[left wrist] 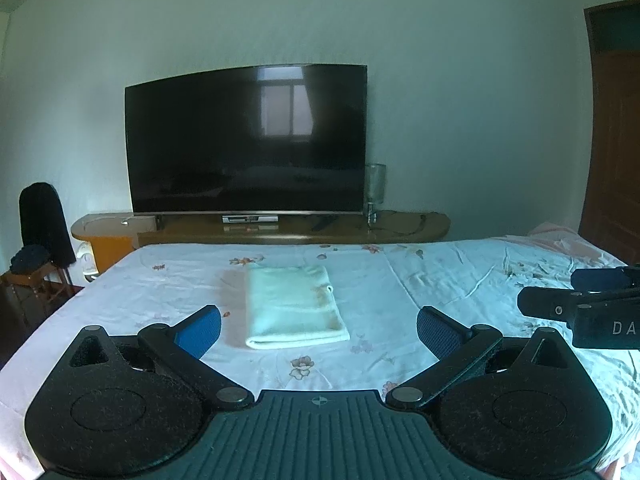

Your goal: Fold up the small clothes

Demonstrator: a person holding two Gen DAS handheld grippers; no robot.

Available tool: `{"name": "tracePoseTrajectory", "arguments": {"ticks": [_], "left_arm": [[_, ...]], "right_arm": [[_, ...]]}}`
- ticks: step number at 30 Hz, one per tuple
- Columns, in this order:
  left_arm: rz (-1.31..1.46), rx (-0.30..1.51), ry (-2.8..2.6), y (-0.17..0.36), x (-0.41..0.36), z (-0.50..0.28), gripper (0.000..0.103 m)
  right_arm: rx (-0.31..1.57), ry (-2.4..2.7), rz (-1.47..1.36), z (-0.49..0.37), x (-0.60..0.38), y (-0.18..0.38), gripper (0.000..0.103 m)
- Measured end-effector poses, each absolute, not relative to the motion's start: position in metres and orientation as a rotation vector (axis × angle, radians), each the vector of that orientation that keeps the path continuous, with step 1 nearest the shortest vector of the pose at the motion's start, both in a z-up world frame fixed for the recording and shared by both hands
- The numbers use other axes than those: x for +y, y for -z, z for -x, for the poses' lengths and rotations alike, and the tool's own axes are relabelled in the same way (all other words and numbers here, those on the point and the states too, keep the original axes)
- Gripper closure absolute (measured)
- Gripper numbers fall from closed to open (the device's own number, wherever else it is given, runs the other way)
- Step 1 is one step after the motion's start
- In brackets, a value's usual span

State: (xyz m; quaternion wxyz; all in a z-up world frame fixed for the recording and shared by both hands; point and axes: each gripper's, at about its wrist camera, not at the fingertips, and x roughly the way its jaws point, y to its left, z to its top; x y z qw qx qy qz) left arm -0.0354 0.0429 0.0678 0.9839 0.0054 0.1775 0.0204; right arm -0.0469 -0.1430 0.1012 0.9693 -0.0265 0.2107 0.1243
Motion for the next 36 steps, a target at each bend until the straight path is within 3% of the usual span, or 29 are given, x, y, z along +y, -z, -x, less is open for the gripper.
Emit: {"name": "tracePoseTrajectory", "arguments": {"ticks": [36], "left_arm": [[-0.003,0.345,-0.047,-0.0700,0.0431,0.0313,0.000]], "right_arm": [[0.425,-0.263,0.040,0.0394,-0.1475,-0.1068,0.019]]}}
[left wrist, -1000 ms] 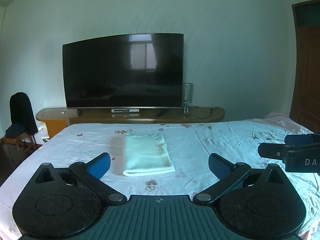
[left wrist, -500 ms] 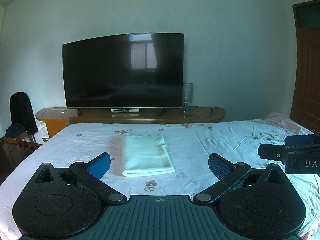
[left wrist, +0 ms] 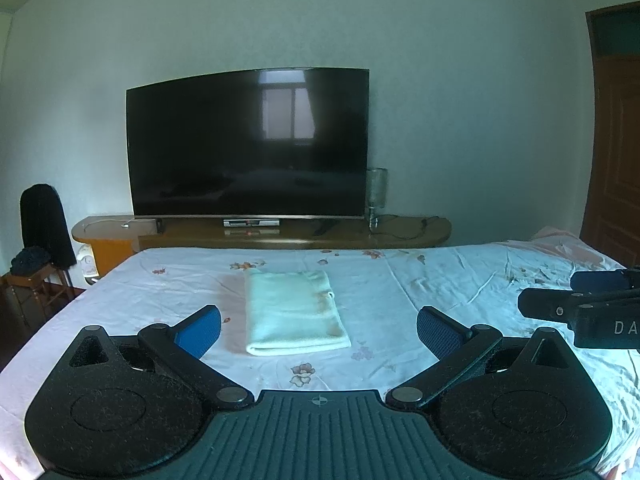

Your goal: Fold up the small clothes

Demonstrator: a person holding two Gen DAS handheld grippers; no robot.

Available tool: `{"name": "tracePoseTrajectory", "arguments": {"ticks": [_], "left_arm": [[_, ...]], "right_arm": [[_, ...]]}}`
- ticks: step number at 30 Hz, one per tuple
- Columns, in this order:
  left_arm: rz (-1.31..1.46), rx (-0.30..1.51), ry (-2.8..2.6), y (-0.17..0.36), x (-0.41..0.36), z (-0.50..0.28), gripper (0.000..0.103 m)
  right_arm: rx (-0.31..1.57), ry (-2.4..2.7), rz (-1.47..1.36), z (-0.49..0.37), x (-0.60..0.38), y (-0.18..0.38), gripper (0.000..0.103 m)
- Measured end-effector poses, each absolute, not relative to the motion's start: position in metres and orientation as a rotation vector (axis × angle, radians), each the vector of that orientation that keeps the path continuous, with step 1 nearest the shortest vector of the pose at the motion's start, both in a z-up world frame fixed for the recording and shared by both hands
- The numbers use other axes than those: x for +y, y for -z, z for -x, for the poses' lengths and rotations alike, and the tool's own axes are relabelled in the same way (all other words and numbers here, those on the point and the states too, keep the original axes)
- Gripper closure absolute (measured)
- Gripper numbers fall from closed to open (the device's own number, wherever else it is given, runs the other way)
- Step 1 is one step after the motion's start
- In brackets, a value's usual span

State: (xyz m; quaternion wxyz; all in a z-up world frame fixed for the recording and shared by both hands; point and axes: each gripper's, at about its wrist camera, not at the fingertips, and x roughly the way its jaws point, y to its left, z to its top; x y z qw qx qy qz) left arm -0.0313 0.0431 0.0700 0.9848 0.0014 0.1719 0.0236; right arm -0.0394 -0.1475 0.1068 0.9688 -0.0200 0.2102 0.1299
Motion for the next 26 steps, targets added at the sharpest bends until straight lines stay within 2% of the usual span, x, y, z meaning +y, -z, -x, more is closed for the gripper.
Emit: {"name": "tracePoseTrajectory", "arguments": {"ticks": [26], "left_arm": [[0.007,0.362,-0.065,-0.069,0.055,0.028,0.000]], "right_arm": [[0.410,-0.266,0.048,0.045,-0.141,-0.109,0.019]]}}
